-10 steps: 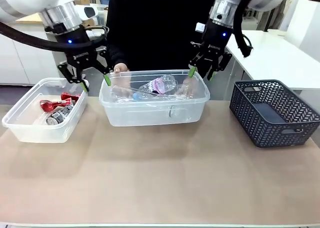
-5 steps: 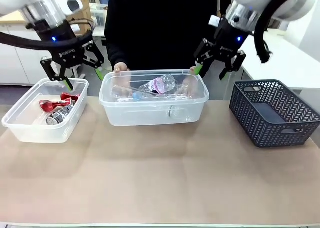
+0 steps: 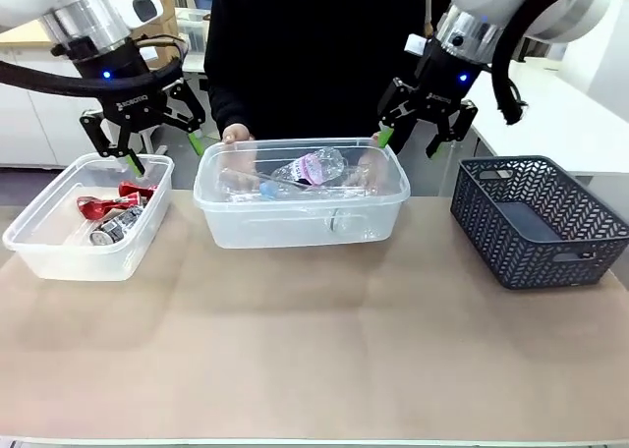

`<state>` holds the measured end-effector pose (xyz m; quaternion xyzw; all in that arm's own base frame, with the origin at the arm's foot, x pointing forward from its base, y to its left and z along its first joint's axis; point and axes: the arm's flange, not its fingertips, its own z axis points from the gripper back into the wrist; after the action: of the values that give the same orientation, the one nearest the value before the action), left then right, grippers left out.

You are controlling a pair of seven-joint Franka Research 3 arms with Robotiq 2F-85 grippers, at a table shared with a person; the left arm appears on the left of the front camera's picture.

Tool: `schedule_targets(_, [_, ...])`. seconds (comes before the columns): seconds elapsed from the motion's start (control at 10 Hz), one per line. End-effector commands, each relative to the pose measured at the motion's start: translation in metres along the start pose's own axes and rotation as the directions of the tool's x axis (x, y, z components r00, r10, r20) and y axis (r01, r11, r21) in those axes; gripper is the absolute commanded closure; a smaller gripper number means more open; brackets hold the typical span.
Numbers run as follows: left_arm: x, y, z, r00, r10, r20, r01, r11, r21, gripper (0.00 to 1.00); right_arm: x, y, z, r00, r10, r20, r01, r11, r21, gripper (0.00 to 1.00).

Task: Sort the waste into each basket.
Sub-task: Release the Organizing box you were holding.

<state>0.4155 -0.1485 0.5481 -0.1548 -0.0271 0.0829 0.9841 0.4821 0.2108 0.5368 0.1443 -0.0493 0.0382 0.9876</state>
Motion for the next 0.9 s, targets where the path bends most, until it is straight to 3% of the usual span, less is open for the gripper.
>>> schedule_targets(0.0, [0.001,0.0,0.001,1.0,0.0,-0.007,0.0,1.0,0.002,0.0,0.003,0.002,0.005,1.0,0.001,-0.007,-0.001,1.0,-0.007,0.0])
schedule_targets(0.2, [0.0,0.0,0.0,1.0,0.0,0.0,0.0,1.0,0.0,0.0,0.003,0.002,0.005,1.0,0.001,-0.007,-0.001,1.0,-0.007,0.0])
schedule_targets(0.3, [-0.012,-0.011,0.023,0.999,-0.053,-0.003,0.053,0.999,-0.008,0.0,0.0,0.0,0.0,1.0,0.0,0.0,0.0,1.0,0.0,0.0])
schedule_targets(0.5, [-0.082,-0.013,0.066,0.99,-0.142,-0.021,0.142,0.99,-0.02,0.0,-0.101,-0.019,0.084,0.989,0.065,0.135,-0.083,0.988,0.132,0.0])
schedule_targets(0.6, [-0.122,-0.011,0.072,0.988,-0.152,0.002,0.152,0.988,0.011,0.0,-0.158,-0.031,0.105,0.984,0.056,0.168,-0.077,0.99,0.122,0.0])
schedule_targets(0.8, [-0.173,-0.012,0.066,0.988,-0.157,0.008,0.157,0.987,0.035,0.0,-0.227,-0.048,0.111,0.985,0.111,0.133,-0.113,0.993,0.013,0.0])
